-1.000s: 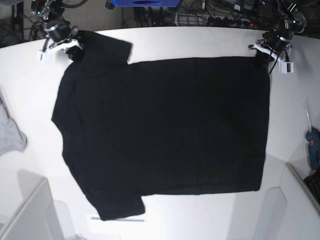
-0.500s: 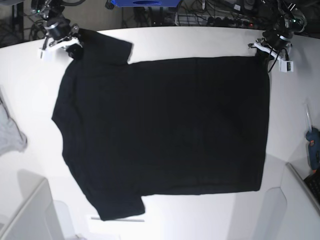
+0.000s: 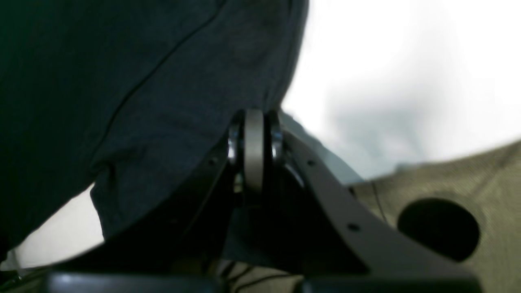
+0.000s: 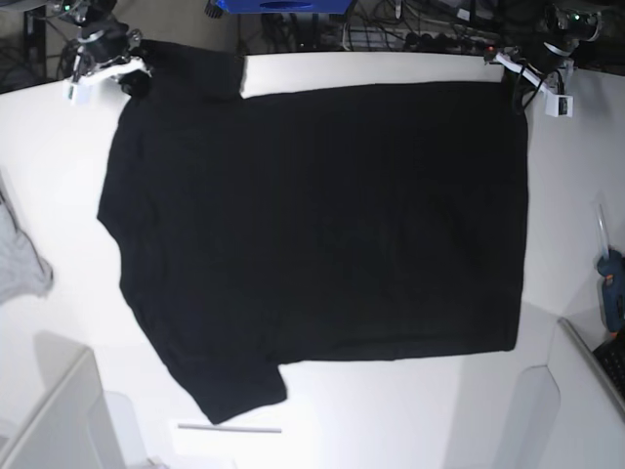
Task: Fold the T-shirt properly
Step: 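Grasp the other shoulder corner with the left gripper and pull shirt taut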
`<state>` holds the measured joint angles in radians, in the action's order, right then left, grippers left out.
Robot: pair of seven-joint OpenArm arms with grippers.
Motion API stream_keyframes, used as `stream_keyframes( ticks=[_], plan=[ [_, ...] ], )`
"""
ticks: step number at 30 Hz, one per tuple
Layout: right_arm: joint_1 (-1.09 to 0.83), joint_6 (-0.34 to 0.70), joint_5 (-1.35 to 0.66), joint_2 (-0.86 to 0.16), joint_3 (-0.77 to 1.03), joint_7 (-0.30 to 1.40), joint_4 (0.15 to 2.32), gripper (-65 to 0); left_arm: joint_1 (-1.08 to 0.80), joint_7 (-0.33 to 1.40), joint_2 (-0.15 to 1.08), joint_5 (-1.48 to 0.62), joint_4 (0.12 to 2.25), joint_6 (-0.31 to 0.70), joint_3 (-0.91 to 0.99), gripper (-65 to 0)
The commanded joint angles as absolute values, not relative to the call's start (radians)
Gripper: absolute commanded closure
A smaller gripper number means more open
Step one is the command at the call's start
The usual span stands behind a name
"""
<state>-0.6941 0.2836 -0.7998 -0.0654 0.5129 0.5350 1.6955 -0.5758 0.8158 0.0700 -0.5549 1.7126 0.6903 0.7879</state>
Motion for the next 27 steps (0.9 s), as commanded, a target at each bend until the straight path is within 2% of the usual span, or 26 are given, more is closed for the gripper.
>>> stream_keyframes(
  ticks=[1, 14, 21, 27],
  plan=[
    [-0.716, 0.277, -0.796, -0.074, 0.522, 0.530, 1.722, 0.0, -0.595, 0.803, 0.082, -0.570, 1.730, 0.698, 0.792, 0.0],
    [-0.785, 0.277, -0.796, -0.067, 0.513, 0.532, 1.827, 0.0, -0.682, 0.803, 0.081, -0.575, 1.736, 0.698, 0.794, 0.0],
    [-0.785, 0.277, -0.796, -0.067, 0.513, 0.533, 1.894, 0.0, -0.720, 0.803, 0.071, -0.576, 1.874, 0.698, 0.800, 0.0],
    [-0.751, 0.277, -0.796, -0.070, 0.513, 0.533, 1.896, 0.0, -0.714, 0.805, 0.058, -0.579, 1.888, 0.698, 0.803, 0.0]
  ],
)
